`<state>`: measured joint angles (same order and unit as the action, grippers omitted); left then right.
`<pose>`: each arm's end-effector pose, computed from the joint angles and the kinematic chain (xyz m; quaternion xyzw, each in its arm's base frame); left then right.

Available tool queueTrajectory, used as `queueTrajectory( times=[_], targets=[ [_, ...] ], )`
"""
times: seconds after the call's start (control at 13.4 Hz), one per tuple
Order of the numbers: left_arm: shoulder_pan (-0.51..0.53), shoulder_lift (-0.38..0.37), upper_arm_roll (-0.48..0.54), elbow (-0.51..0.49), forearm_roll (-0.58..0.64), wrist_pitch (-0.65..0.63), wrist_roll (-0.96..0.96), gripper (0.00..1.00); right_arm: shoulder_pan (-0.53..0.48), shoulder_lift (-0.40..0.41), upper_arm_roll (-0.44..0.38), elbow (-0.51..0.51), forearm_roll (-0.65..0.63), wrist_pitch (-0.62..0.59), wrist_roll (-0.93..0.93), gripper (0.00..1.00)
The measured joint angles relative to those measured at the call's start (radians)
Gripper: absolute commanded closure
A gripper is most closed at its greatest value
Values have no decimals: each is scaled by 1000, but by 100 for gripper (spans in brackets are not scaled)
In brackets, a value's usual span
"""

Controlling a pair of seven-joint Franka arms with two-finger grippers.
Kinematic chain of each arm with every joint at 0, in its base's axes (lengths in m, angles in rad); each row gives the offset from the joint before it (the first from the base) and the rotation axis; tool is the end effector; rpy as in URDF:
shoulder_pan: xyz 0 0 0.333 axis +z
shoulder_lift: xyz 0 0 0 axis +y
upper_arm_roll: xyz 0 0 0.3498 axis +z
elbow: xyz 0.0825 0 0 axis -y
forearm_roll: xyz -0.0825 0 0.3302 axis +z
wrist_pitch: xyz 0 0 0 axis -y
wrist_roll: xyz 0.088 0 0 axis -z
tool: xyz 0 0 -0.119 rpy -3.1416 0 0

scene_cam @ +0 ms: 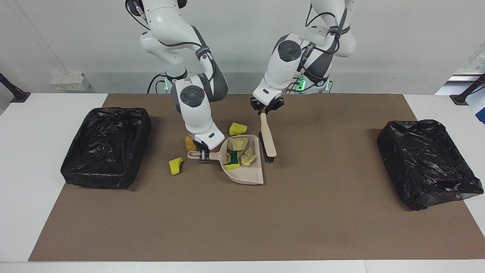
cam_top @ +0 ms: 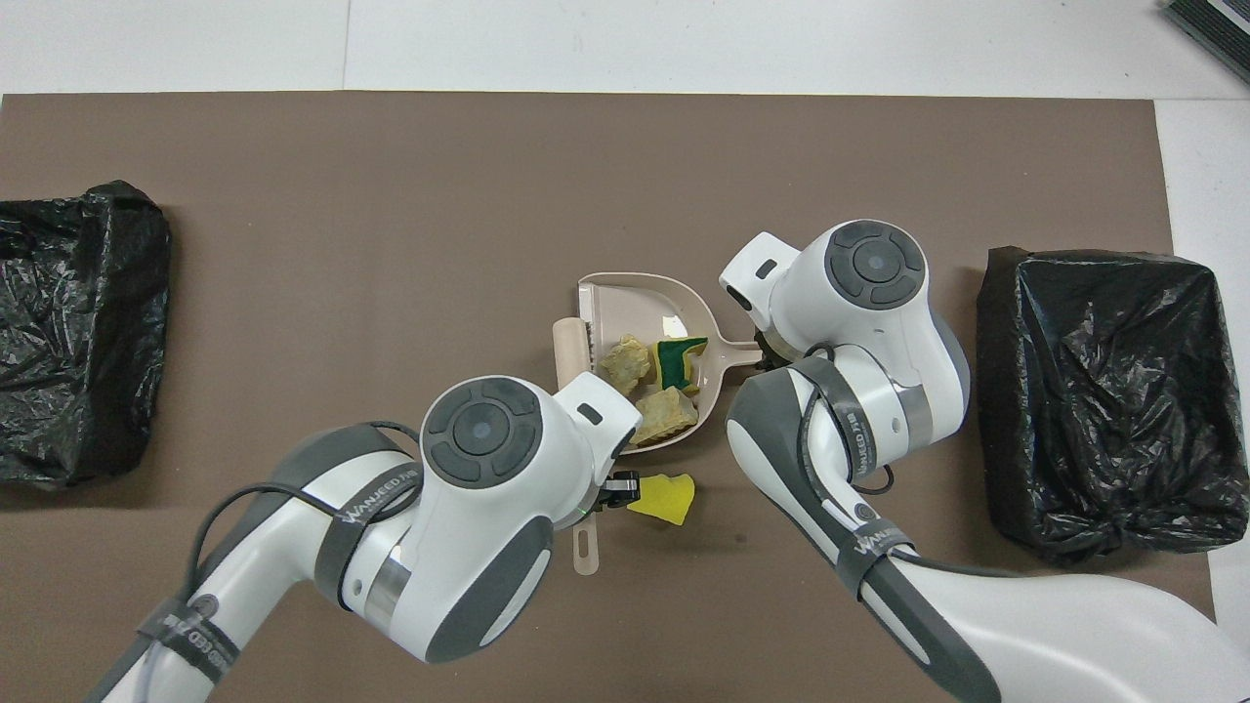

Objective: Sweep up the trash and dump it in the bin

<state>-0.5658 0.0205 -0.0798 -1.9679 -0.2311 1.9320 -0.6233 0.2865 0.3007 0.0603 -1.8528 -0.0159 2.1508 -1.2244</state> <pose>0.3940 -0.3195 0.5008 0.9933 0.0327 -0.0863 0.0700 0.5572 0.1973 0.4109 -0.7048 -0.7094 0.0000 0.0025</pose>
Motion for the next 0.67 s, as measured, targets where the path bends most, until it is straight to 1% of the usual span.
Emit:
queueTrajectory(
  times=[0.15, 0.3, 0.37, 0.52, 0.67],
  targets=[
    [35, -23, 5, 16, 0, -39, 0, 100, -30, -30, -1, 11, 0, -29, -45, 100],
    [37, -44, 14, 18, 0, -69, -12, 100, -61, -73, -2, 27, -1, -94, -98, 100],
    [37, -52, 13, 18, 0, -85, -48, 100, -74, -98, -3, 31, -1, -134, -125, 100],
    [18, -68, -1, 4, 0, -92, -205, 100, -83, -148, -4, 29, -22, -212, -153, 100],
    [-56, -72, -13, -31, -3, -75, -358, 100, -77, -186, 0, 2, -93, -259, -155, 100]
  ],
)
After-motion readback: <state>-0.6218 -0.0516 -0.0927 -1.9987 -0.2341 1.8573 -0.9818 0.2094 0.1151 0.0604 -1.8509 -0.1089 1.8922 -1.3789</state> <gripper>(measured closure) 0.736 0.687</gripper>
